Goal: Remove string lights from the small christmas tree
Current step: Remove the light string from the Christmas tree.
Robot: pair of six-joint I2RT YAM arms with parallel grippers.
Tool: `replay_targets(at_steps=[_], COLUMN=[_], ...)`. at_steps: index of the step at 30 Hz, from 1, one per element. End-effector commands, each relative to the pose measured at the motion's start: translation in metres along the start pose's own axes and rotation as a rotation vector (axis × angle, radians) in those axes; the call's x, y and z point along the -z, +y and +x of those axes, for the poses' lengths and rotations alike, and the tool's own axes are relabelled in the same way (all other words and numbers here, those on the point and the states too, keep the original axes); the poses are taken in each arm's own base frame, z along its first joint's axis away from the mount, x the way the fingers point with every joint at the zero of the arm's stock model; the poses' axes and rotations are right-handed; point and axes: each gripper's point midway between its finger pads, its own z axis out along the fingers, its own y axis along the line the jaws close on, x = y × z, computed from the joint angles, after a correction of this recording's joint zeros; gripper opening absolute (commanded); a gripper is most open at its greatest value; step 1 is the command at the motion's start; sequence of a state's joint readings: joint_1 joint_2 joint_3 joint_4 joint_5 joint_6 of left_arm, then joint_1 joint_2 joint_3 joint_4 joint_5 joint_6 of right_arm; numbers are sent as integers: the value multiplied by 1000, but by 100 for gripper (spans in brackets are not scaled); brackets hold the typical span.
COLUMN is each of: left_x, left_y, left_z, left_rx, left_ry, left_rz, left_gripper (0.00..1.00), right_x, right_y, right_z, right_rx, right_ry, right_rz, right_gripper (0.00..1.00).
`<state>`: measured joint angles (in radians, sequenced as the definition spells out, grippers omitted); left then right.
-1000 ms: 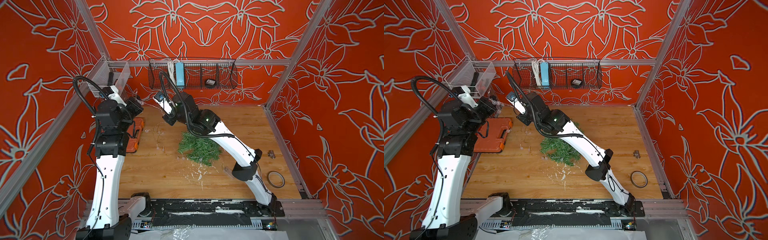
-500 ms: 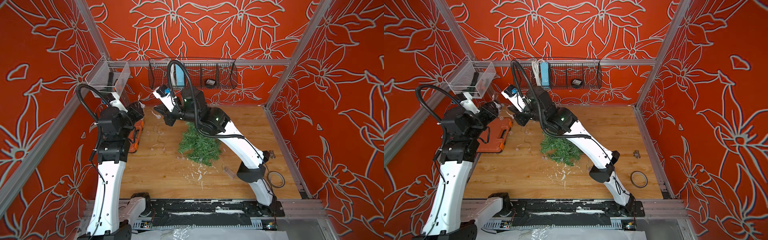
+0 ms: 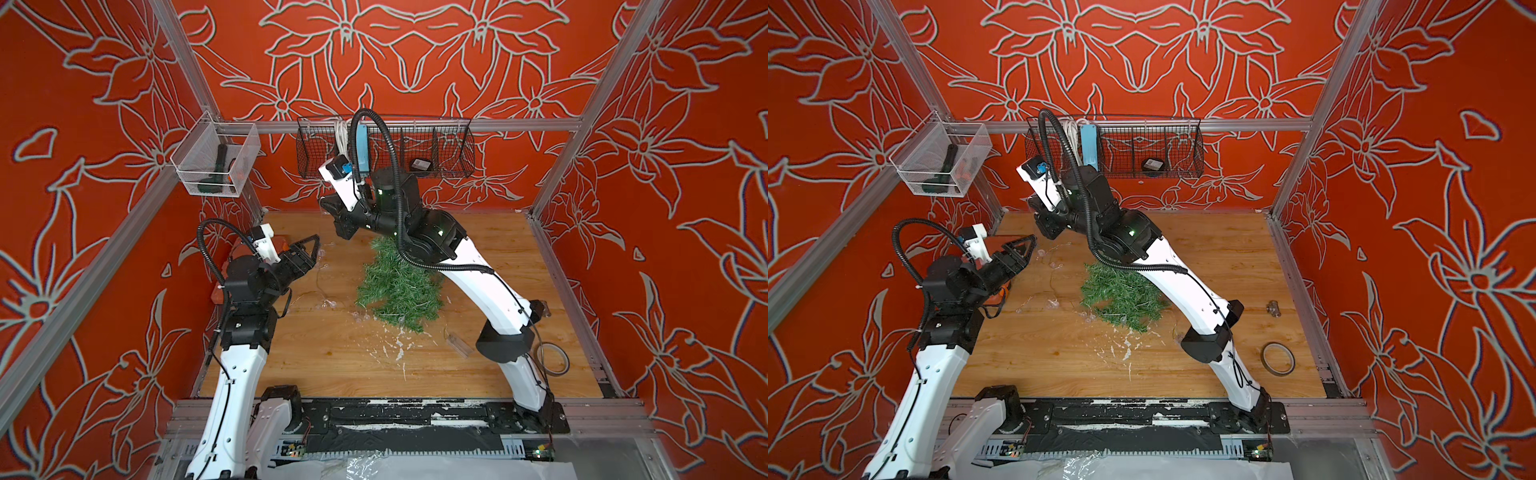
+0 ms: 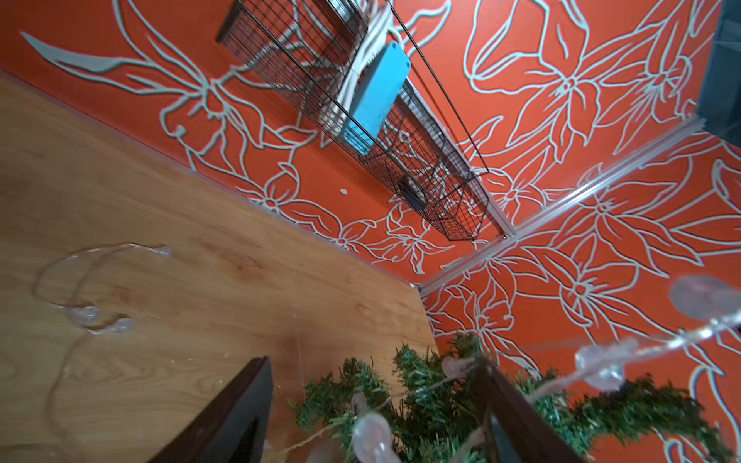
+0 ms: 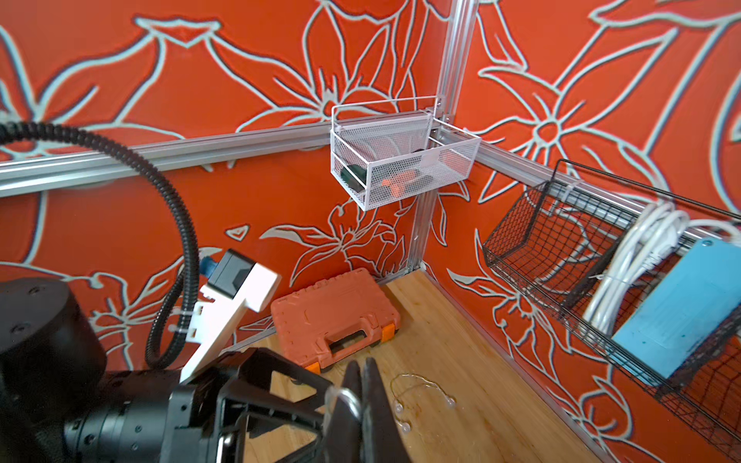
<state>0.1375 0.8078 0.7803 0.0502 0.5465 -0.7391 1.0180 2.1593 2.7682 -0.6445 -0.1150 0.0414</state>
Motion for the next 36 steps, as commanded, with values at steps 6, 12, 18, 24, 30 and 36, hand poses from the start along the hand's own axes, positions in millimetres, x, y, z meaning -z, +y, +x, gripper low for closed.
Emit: replay_targets(at_steps=[6, 12, 18, 24, 30, 36], left_x=[12, 13, 5, -28, -44, -54], left_y=[-53, -65, -92, -73, -71, -75], left_z=[8, 15, 31, 36, 32, 13], left_rx=[-79, -101, -122, -116, -73, -85], left_ry=[41, 77, 107, 103, 84, 28], left_rz=[252, 312, 411, 299, 329, 314], left_gripper=[74, 76, 77, 79, 75, 68], right_x=[-16, -23, -29, -27, -24, -25], right_y=[-29, -31, -27, -19, -9, -2], right_z=[15, 23, 28, 28, 30, 35], right_rx=[-70, -86, -117, -129, -132, -130], right_ry=[8, 22, 26, 33, 44, 58], right_rz=[71, 74, 46, 7, -28, -44], right_gripper=[0, 0, 0, 0, 0, 0])
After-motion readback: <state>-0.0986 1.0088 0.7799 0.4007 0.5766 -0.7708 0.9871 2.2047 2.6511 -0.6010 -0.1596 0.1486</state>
